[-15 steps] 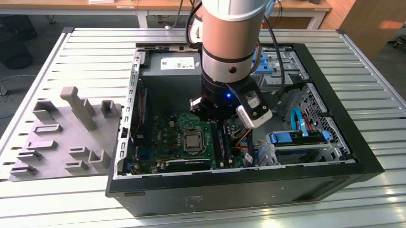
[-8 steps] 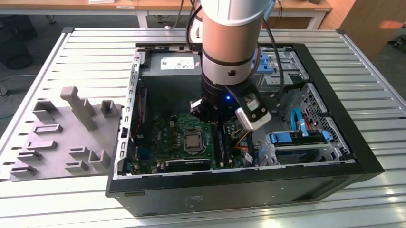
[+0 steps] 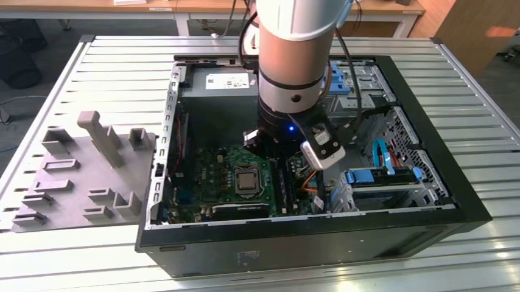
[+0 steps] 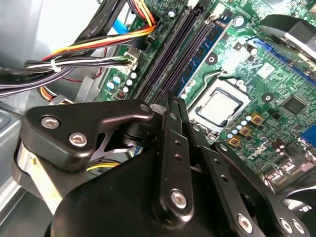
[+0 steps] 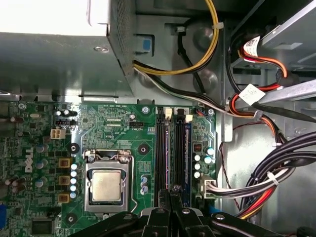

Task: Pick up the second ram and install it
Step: 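Insert the second ram into the second slot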

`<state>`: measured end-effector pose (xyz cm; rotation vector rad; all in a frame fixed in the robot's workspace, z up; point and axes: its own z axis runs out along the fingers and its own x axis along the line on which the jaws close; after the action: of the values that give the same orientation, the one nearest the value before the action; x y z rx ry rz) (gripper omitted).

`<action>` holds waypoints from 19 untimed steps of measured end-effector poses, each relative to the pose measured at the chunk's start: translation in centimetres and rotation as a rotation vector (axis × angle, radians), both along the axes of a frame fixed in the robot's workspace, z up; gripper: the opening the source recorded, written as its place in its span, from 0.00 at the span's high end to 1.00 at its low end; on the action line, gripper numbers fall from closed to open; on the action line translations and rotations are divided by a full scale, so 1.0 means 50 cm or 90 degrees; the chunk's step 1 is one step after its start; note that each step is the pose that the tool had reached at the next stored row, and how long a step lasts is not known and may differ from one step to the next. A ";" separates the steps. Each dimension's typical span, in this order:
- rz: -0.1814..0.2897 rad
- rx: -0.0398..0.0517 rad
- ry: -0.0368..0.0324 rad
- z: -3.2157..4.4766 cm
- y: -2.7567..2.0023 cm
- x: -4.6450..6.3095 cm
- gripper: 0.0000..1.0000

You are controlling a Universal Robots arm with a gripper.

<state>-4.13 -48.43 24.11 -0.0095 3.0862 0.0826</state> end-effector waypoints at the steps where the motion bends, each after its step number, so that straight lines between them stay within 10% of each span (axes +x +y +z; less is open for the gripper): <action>1: 0.000 0.0003 0.0000 -0.001 0.0007 0.000 0.88; 19: 0.000 0.0026 0.0000 -0.030 0.0073 0.000 0.88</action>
<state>-4.14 -48.07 22.63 -0.0093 3.0860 0.0889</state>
